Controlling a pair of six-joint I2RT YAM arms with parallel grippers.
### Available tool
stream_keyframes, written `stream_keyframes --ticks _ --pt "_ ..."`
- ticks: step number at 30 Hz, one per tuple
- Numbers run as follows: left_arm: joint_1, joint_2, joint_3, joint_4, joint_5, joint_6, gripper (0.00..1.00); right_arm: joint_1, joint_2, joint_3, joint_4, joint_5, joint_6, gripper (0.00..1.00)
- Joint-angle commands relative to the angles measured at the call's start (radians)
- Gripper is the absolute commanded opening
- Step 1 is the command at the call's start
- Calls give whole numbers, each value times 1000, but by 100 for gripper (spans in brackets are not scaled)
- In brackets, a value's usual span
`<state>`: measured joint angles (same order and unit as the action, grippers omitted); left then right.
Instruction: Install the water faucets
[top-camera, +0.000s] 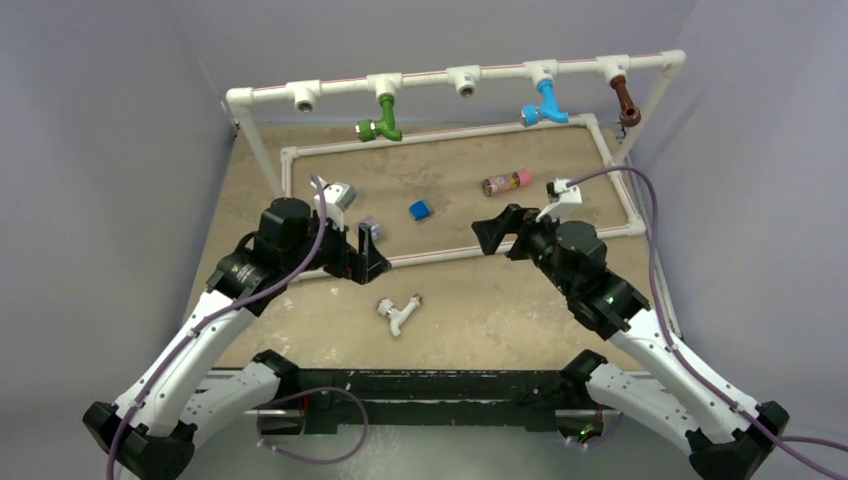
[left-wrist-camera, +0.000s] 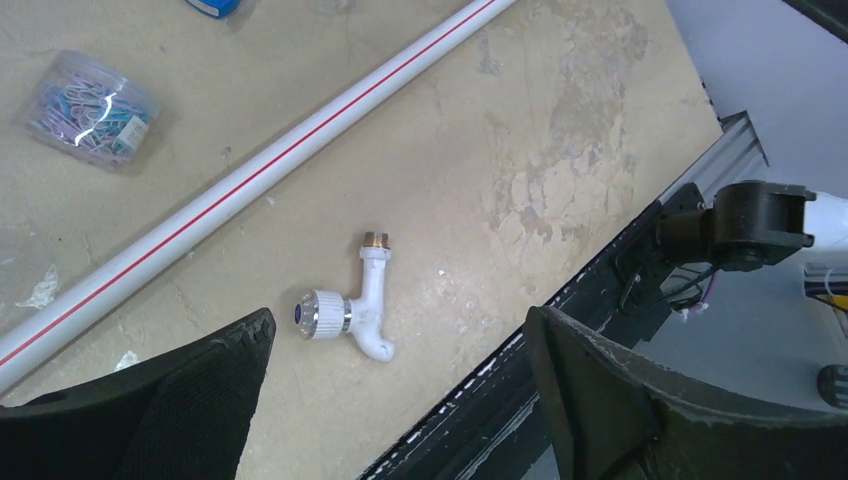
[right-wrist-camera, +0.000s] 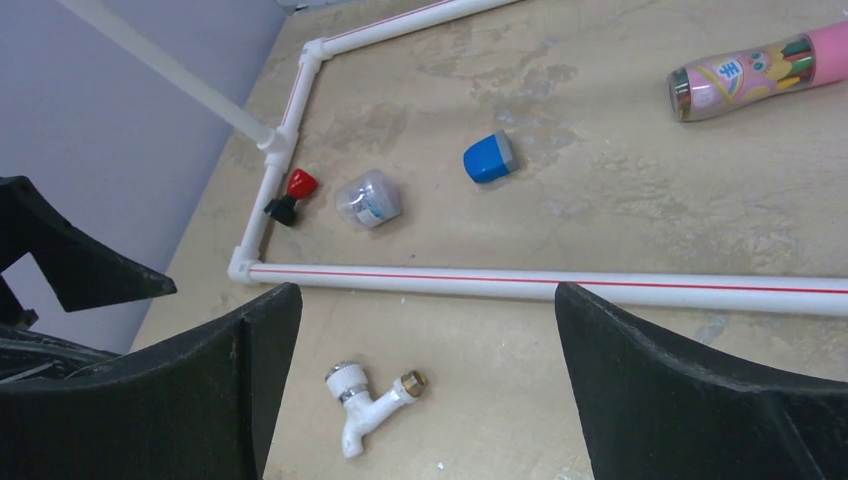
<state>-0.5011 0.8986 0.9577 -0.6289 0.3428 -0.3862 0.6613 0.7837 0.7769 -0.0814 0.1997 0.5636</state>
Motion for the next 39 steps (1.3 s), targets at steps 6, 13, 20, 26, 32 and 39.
stream_keyframes --ticks 6,13,20,26,32,39 --pt "-7 -59 56 -66 -107 -20 94 7 53 53 -19 -53 -73 98" --pt "-7 -87 36 -60 -197 -21 94 12 129 38 -2 -194 -80 94" --pt "-6 -119 -22 -12 -228 -22 94 113 201 -11 42 -231 -19 91" --pt "-6 -154 -82 35 -231 -33 94 217 273 -56 102 -213 52 89" --pt "-7 -155 -100 40 -240 -30 94 321 397 -48 135 -141 83 85" --pt "-7 -165 -105 29 -271 -29 94 417 512 -16 197 -86 -17 85"
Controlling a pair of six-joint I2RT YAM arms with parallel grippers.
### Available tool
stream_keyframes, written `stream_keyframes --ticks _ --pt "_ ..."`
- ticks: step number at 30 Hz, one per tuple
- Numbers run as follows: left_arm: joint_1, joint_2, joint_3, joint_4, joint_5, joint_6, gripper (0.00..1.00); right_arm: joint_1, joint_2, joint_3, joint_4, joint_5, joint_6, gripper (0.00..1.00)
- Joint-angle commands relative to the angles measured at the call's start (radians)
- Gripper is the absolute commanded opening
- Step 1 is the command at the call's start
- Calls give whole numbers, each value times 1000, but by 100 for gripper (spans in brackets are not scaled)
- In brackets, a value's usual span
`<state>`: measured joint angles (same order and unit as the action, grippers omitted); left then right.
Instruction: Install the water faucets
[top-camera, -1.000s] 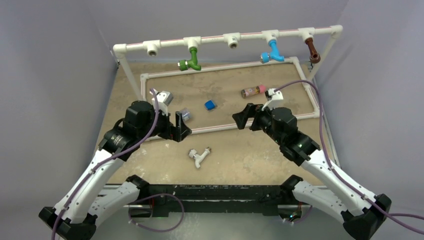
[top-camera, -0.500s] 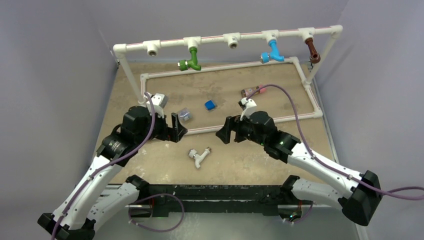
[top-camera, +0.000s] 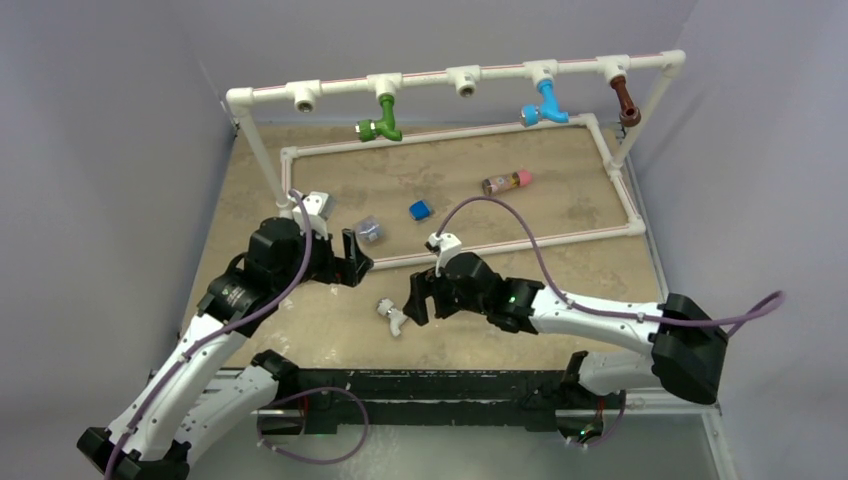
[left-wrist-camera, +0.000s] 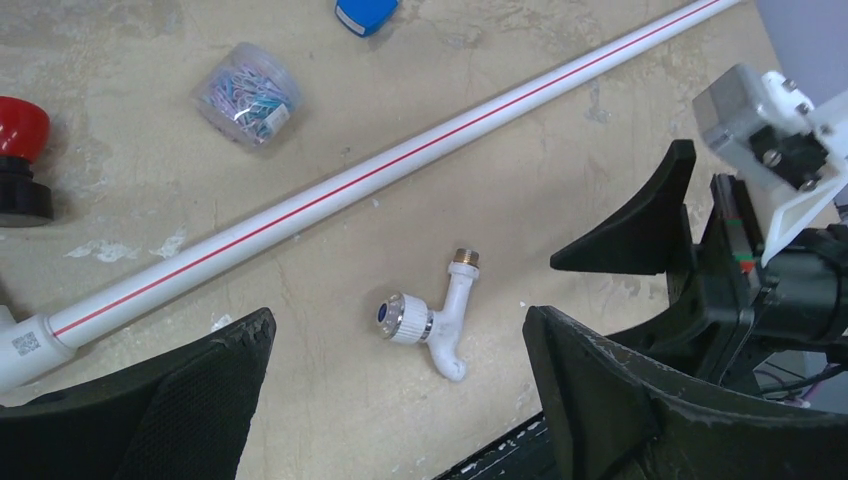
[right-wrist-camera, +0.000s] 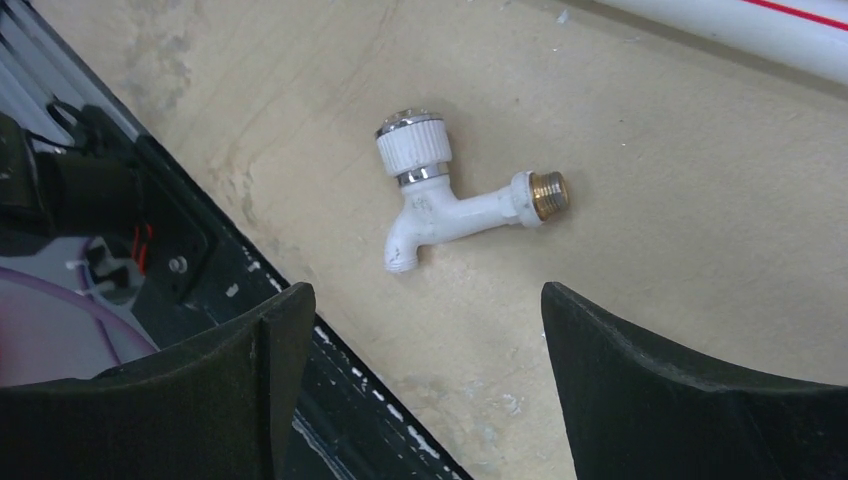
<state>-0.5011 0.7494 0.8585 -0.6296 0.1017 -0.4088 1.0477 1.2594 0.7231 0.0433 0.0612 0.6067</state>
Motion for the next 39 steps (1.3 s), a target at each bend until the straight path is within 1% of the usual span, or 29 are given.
stream_keyframes --ticks 1,9,14,19,24,27,31,39 --pt "-6 -21 -5 26 -37 -9 94 34 52 42 80 56 -80 85" --pt "-5 -67 -2 -2 -157 -41 94 61 177 133 123 70 -245 83" --pt "-5 -93 1 -18 -208 -58 94 73 272 208 124 47 -354 79" --pt "-4 -141 5 -36 -267 -80 94 82 333 230 152 0 -429 76" --pt "-2 -204 4 -49 -327 -103 94 93 391 242 166 -37 -457 72" --pt "-1 -227 2 -50 -340 -105 94 98 426 245 171 -51 -461 70" --pt "-1 -226 1 -49 -342 -106 94 117 484 263 156 3 -464 67" --pt "15 -209 2 -47 -325 -101 94 133 537 285 148 66 -470 61"
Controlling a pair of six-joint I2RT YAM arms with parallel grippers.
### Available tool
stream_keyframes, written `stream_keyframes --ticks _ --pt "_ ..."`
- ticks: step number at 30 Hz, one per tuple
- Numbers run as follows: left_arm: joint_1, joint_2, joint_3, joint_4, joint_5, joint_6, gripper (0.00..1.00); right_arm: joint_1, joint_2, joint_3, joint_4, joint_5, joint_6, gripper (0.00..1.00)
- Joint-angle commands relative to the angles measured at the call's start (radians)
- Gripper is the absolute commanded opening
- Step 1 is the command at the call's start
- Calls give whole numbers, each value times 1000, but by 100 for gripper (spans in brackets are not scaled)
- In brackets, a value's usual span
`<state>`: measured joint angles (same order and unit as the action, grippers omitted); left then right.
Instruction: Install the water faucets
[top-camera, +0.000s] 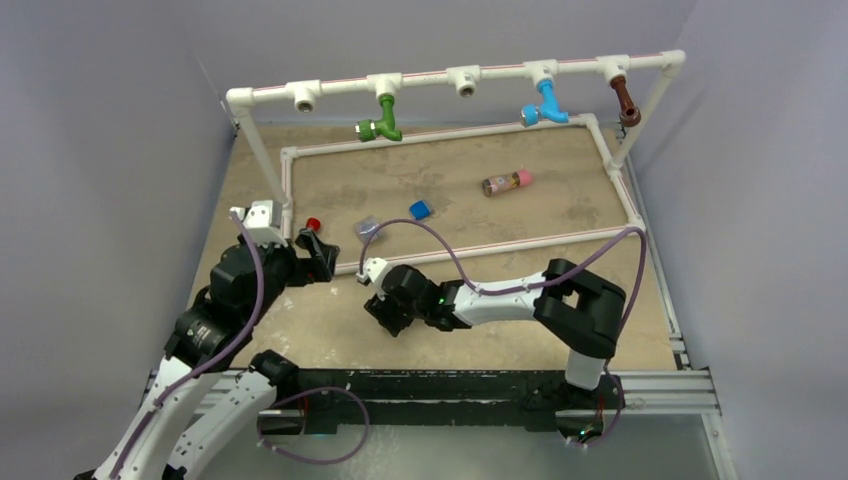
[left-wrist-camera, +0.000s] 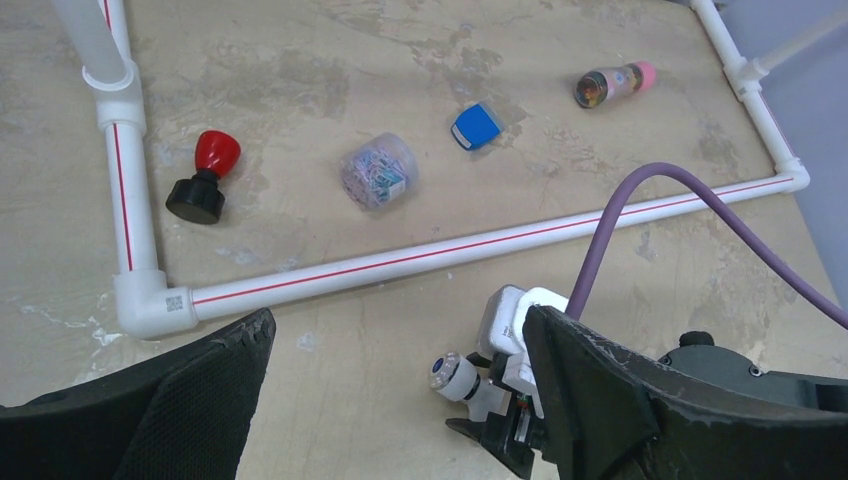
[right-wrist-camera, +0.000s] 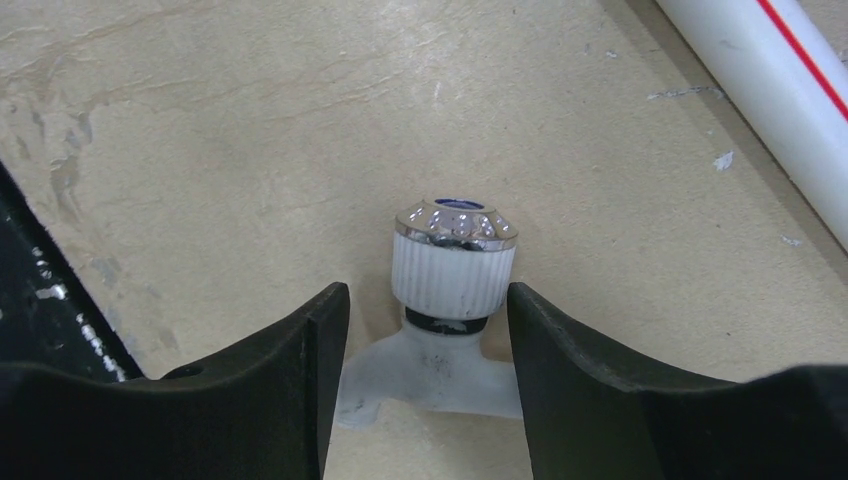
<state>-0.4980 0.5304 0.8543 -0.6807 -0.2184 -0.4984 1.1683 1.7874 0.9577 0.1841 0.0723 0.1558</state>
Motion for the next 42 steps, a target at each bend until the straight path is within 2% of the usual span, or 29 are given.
stream_keyframes --ticks 1,4,5,9,11,17,26,34,38,42 --pt "14 9 6 6 -2 -11 94 18 14 53 9 60 -19 60" --pt "23 8 6 9 5 -9 94 26 30 63 11 76 -22 53" --pt "25 8 5 10 8 -8 94 30 33 66 13 78 -26 47" --pt "30 6 3 12 10 -9 94 41 16 63 12 89 -41 19" --pt "30 4 2 13 12 -11 94 47 -3 55 12 97 -49 0" --pt "30 10 0 20 30 -15 94 63 -120 5 27 95 -72 0" --pt "30 62 21 2 132 -40 94 69 -486 -167 135 -112 -176 0" --pt "30 154 63 -3 467 -49 94 67 -756 -284 196 -355 -404 0" --pt "30 191 104 -2 694 -41 94 68 -766 -255 117 -488 -536 0" --pt "30 202 131 -4 856 -29 94 69 -715 -187 24 -594 -601 0"
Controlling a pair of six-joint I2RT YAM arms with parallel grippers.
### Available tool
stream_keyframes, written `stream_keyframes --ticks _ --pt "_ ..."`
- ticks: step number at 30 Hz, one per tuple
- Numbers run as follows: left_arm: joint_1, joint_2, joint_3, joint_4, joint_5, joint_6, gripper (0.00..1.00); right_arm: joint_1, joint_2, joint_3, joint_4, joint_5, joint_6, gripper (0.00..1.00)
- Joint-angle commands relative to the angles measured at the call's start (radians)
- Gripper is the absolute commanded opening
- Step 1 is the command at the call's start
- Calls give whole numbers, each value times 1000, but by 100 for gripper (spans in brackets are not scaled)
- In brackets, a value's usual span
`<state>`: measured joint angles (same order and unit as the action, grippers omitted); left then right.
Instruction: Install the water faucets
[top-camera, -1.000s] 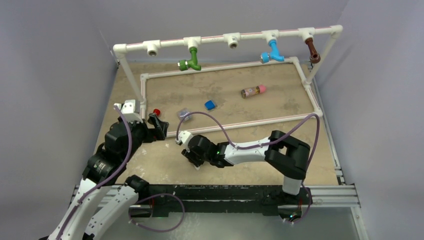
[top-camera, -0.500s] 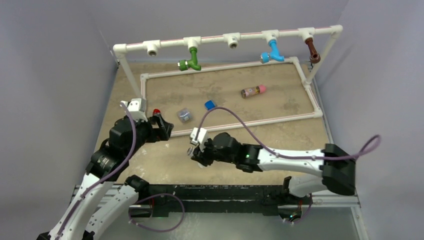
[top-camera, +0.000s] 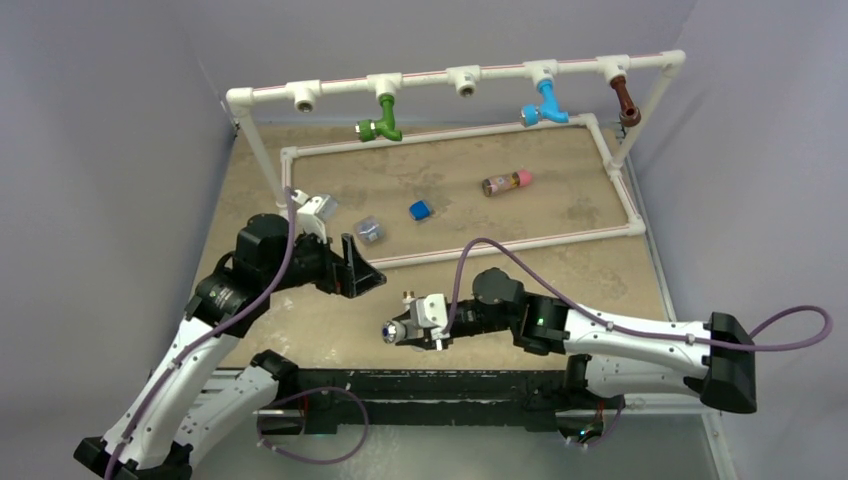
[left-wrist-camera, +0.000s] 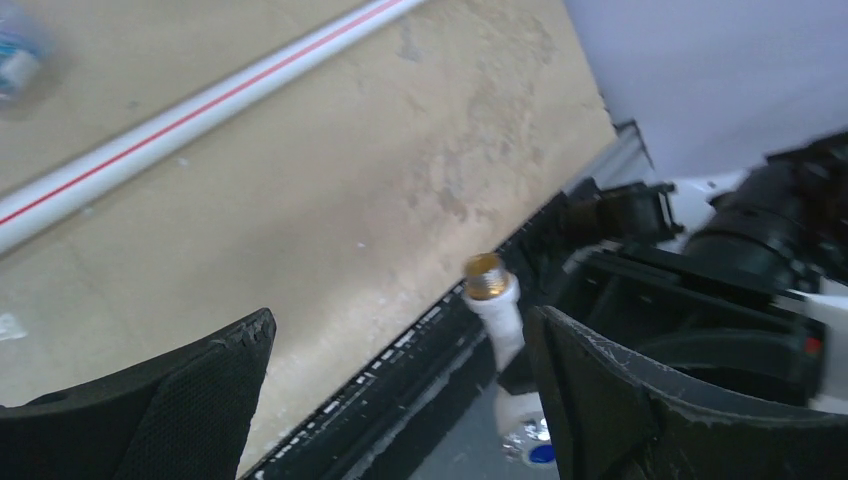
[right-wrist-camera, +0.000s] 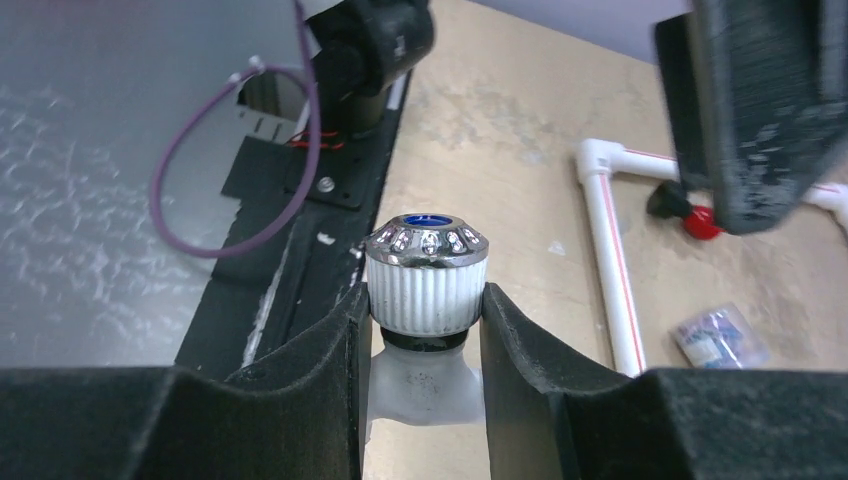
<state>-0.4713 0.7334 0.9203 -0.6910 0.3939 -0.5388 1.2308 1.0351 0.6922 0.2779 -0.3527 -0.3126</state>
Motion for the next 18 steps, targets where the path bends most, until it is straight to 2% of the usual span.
stream_keyframes --ticks 1,5,10,18 --pt "3 0 68 3 287 15 94 6 48 93 -91 -204 -155 0" --pt "3 -1 57 4 467 26 94 6 52 132 -153 -346 -235 0" --pt "3 3 23 -31 576 53 92 6 7 151 -203 -499 -374 0" --pt "3 3 -54 44 741 37 87 6 19 224 -246 -592 -442 0"
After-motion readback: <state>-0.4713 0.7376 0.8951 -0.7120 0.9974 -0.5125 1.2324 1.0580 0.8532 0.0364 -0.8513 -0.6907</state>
